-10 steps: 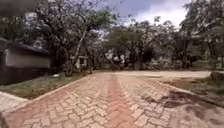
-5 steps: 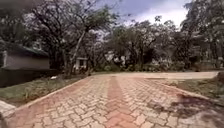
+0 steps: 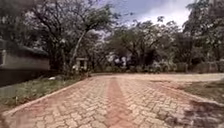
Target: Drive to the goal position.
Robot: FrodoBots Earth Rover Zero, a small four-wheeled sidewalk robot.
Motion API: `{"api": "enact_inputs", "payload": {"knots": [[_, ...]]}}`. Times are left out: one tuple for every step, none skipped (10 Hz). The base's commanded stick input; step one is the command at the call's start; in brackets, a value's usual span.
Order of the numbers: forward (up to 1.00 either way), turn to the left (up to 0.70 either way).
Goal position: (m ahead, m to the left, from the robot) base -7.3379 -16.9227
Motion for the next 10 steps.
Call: {"api": "enact_inputs", "payload": {"knots": [[0.70, 0.00], [0.70, 0.00], [0.70, 0.00], [0.70, 0.00], [0.70, 0.00], [0.70, 0.00], [0.70, 0.00], [0.70, 0.00], [0.70, 0.00], [0.70, 0.00]]}}
